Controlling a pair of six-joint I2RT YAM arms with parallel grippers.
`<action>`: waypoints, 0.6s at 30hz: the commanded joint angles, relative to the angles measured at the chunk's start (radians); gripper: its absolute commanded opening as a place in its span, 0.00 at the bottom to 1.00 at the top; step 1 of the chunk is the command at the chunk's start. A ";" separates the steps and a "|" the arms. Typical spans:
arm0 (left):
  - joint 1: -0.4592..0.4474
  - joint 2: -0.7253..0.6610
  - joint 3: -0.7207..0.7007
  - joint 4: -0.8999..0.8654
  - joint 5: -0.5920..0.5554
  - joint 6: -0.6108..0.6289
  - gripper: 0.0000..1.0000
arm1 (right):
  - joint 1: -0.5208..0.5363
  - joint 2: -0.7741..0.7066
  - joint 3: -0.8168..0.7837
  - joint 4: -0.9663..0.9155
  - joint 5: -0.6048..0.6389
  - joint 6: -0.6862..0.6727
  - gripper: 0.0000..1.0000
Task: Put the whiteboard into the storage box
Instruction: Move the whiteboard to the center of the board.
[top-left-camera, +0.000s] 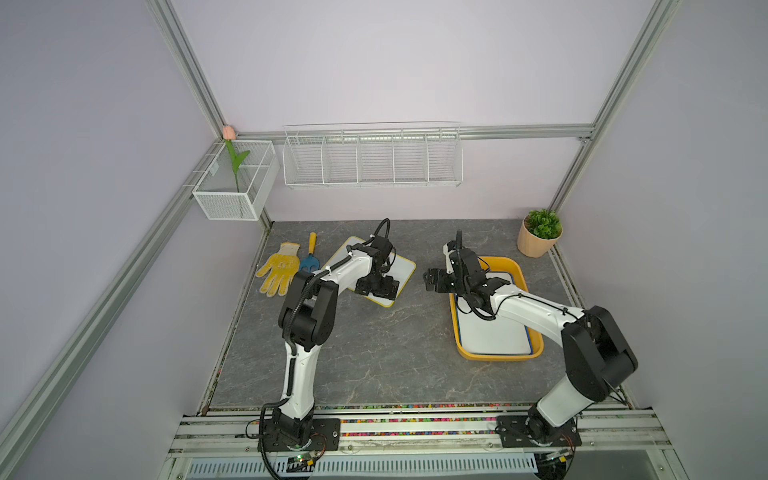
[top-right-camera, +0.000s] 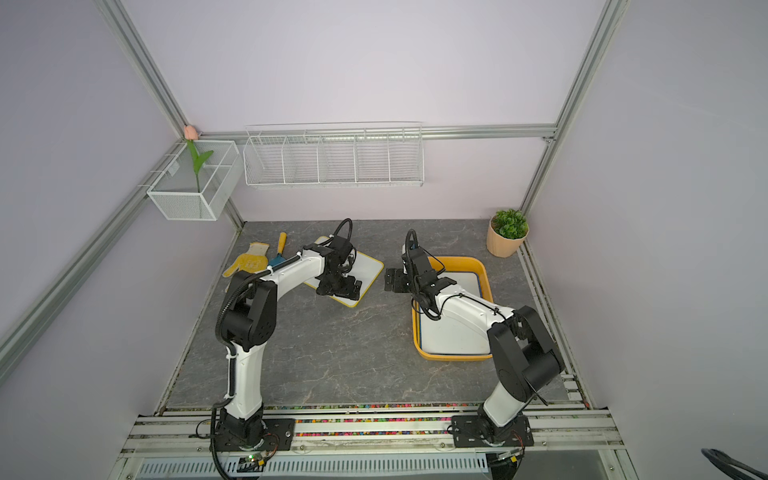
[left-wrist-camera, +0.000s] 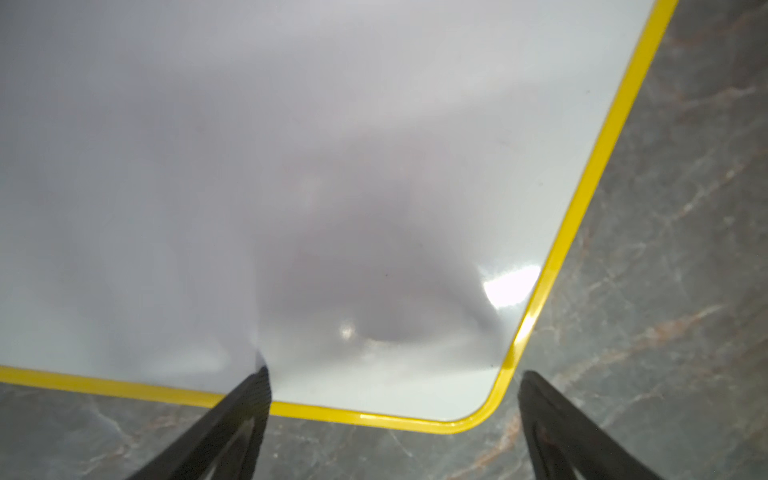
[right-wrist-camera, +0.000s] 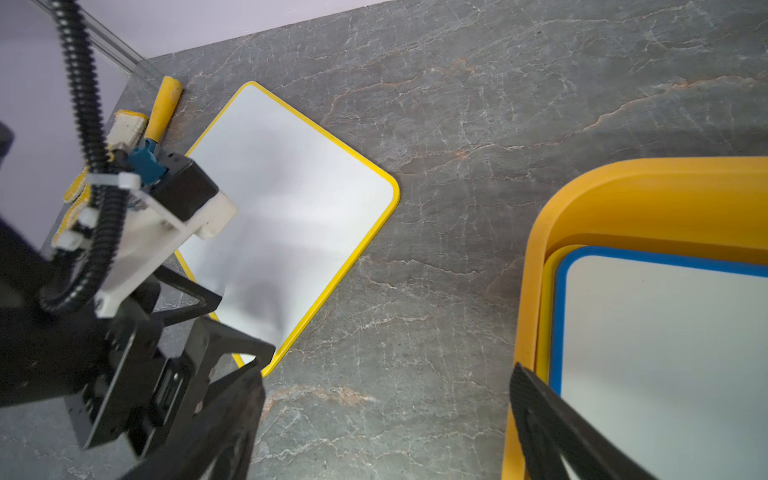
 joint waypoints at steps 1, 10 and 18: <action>-0.024 0.001 -0.158 -0.008 0.104 -0.055 0.94 | -0.005 -0.022 -0.011 -0.019 -0.013 -0.020 0.94; -0.036 -0.219 -0.512 0.152 0.130 -0.172 0.93 | 0.025 0.032 0.050 -0.041 -0.066 -0.043 0.94; -0.045 -0.445 -0.700 0.284 0.162 -0.322 0.93 | 0.099 0.112 0.157 -0.081 -0.077 -0.119 0.94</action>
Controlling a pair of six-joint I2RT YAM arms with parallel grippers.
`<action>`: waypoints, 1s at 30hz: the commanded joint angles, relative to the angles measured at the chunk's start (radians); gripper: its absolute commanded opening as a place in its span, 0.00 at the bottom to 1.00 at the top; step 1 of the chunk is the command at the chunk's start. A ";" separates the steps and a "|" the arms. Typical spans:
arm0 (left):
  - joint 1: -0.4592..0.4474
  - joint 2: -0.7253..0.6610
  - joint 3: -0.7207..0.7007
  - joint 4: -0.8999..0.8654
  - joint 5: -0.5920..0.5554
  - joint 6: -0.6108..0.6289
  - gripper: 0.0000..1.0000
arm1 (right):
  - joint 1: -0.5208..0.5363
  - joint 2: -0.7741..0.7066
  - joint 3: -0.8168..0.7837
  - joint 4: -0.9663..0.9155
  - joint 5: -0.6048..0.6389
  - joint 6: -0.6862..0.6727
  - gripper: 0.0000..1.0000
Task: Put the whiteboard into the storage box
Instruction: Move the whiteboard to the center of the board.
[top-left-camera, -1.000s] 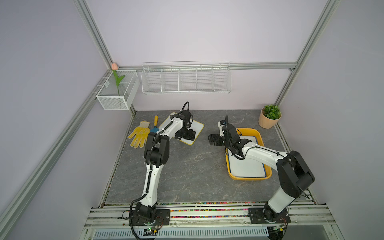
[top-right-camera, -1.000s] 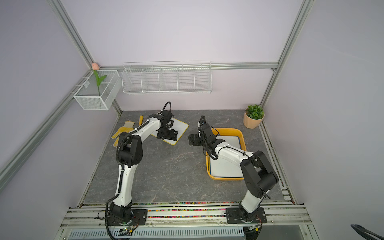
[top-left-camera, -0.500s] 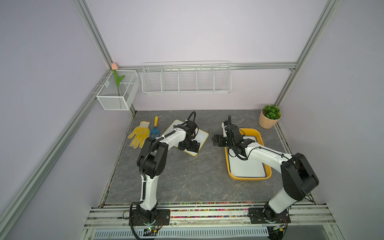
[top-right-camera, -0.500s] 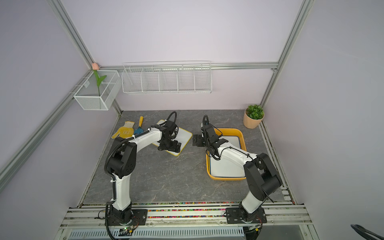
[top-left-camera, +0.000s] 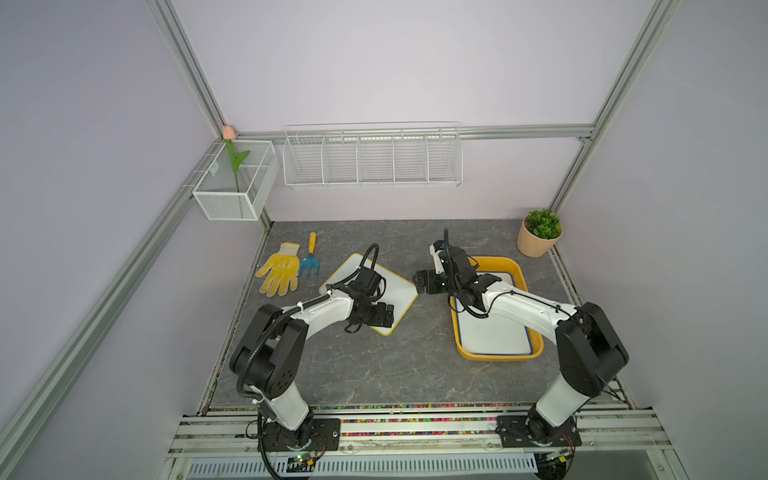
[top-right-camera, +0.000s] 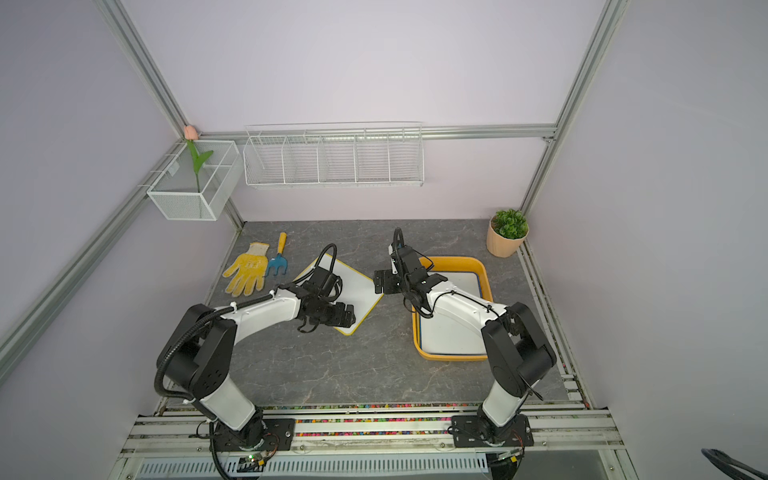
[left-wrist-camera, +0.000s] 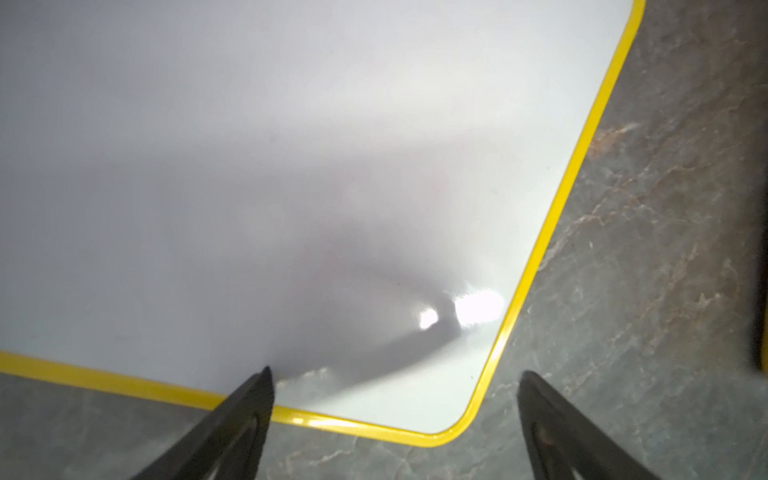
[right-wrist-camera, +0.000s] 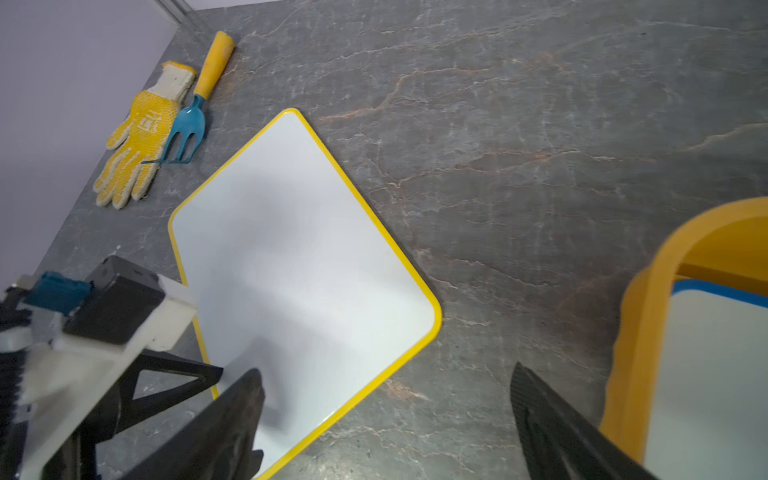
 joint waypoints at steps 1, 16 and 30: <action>-0.009 -0.036 -0.085 -0.087 0.070 -0.147 0.93 | 0.013 0.062 0.049 -0.026 -0.041 -0.048 0.94; -0.008 -0.489 -0.181 -0.172 -0.232 -0.663 0.99 | 0.014 0.343 0.304 -0.151 -0.178 -0.137 0.95; 0.129 -0.442 -0.293 -0.058 -0.227 -0.773 0.99 | 0.029 0.415 0.309 -0.167 -0.173 -0.156 0.95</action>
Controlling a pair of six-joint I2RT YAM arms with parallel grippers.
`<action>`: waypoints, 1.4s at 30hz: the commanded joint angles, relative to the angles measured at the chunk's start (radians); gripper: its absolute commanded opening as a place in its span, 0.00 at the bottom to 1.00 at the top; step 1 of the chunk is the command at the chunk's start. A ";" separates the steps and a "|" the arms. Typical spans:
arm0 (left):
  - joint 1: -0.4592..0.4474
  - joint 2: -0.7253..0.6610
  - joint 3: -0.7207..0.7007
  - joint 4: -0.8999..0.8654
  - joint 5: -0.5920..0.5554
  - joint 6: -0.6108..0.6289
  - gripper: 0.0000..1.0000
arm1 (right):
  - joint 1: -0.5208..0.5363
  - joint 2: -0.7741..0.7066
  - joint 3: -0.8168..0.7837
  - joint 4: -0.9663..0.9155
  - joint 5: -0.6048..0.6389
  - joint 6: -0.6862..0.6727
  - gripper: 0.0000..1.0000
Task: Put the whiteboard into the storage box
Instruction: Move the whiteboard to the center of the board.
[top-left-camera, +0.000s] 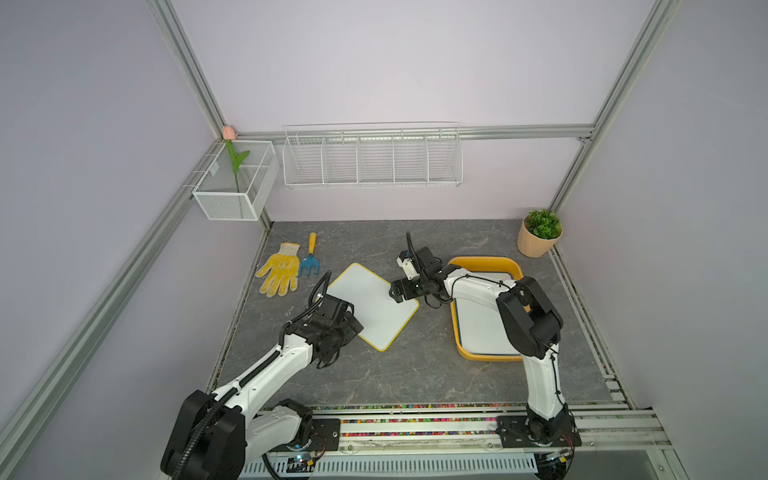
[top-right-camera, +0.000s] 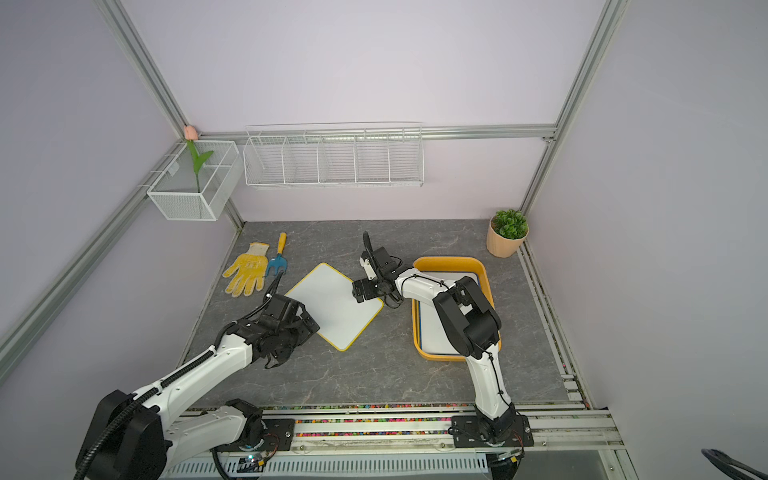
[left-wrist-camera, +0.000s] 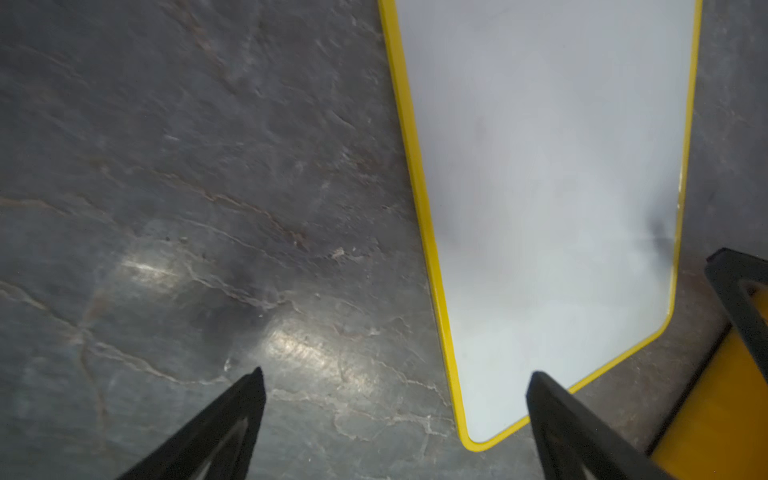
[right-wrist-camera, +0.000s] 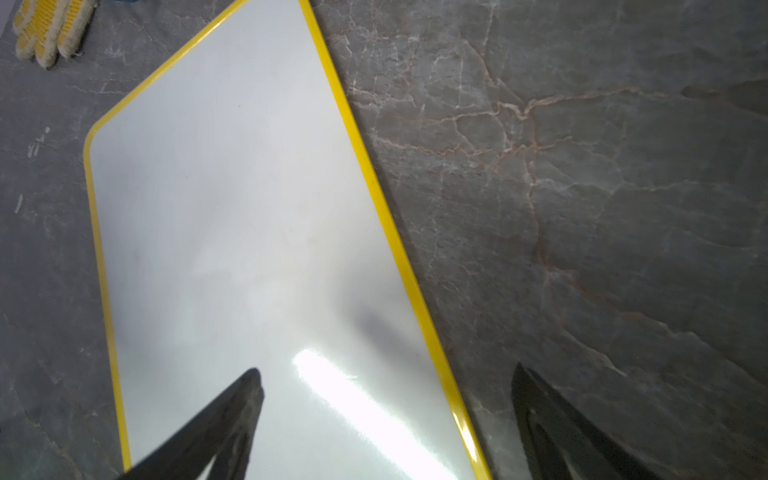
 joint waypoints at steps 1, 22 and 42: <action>0.014 0.040 0.026 0.044 -0.019 -0.029 0.99 | 0.011 0.033 0.014 -0.024 0.007 -0.029 0.95; 0.118 0.588 0.340 0.061 0.052 0.214 0.99 | 0.096 0.008 -0.113 -0.005 0.014 0.050 0.97; 0.119 0.742 0.453 0.187 0.236 0.339 0.99 | 0.234 -0.170 -0.409 0.150 0.113 0.432 0.98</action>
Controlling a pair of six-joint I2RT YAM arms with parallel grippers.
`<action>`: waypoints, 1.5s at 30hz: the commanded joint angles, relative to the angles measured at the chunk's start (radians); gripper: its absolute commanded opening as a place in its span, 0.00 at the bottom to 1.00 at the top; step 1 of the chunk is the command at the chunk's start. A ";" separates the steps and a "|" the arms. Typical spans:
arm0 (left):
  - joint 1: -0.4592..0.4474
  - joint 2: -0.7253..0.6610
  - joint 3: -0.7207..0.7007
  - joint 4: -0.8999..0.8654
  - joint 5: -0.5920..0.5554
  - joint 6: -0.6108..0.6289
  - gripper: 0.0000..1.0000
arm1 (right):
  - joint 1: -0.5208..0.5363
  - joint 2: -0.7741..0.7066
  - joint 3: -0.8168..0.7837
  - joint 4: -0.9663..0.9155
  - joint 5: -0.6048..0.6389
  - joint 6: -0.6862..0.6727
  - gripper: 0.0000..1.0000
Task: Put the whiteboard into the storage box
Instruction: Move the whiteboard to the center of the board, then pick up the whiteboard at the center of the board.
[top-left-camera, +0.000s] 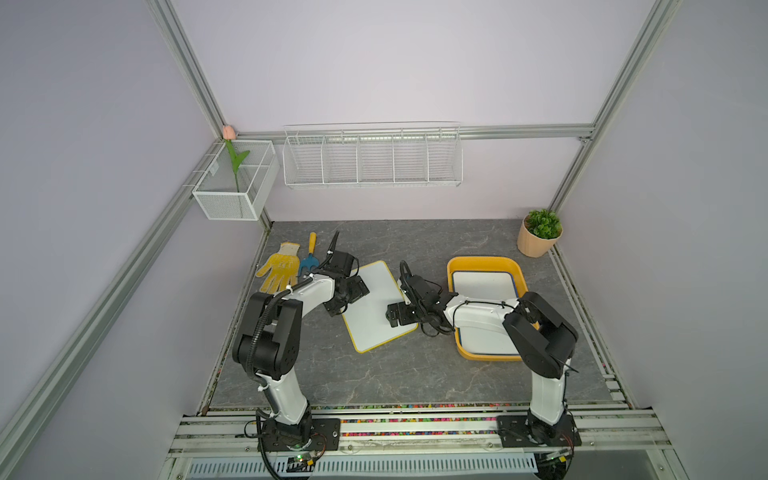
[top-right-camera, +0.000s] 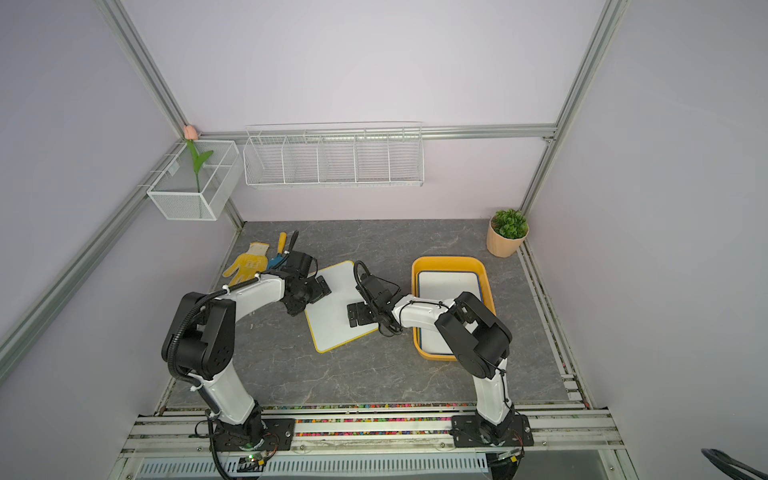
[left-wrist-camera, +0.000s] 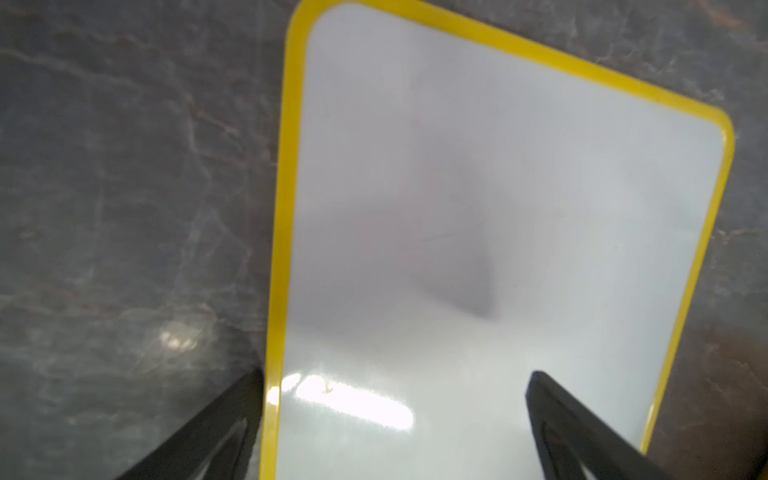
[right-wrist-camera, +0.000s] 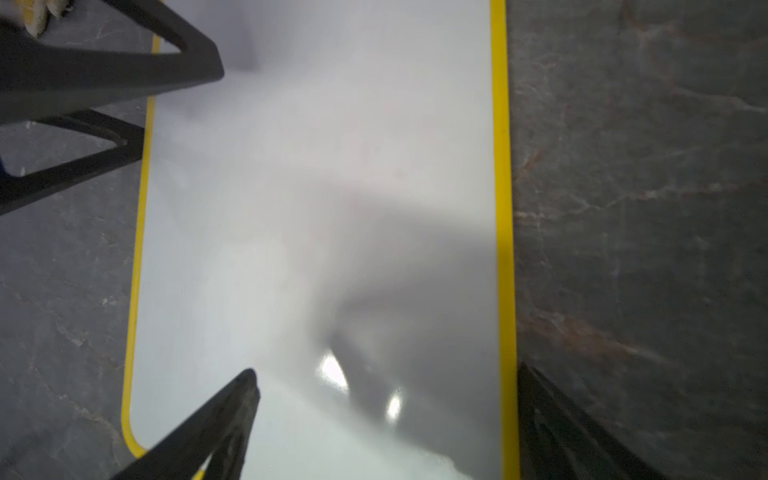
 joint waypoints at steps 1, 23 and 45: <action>-0.013 0.103 -0.036 0.048 0.170 0.003 0.99 | 0.051 0.008 -0.068 -0.036 -0.060 0.126 0.98; -0.015 0.204 0.154 -0.194 0.006 0.189 0.98 | -0.044 -0.036 0.074 -0.172 0.184 0.176 0.96; -0.090 0.316 0.246 -0.315 -0.017 0.315 0.97 | -0.062 0.225 0.271 -0.202 0.083 0.246 0.96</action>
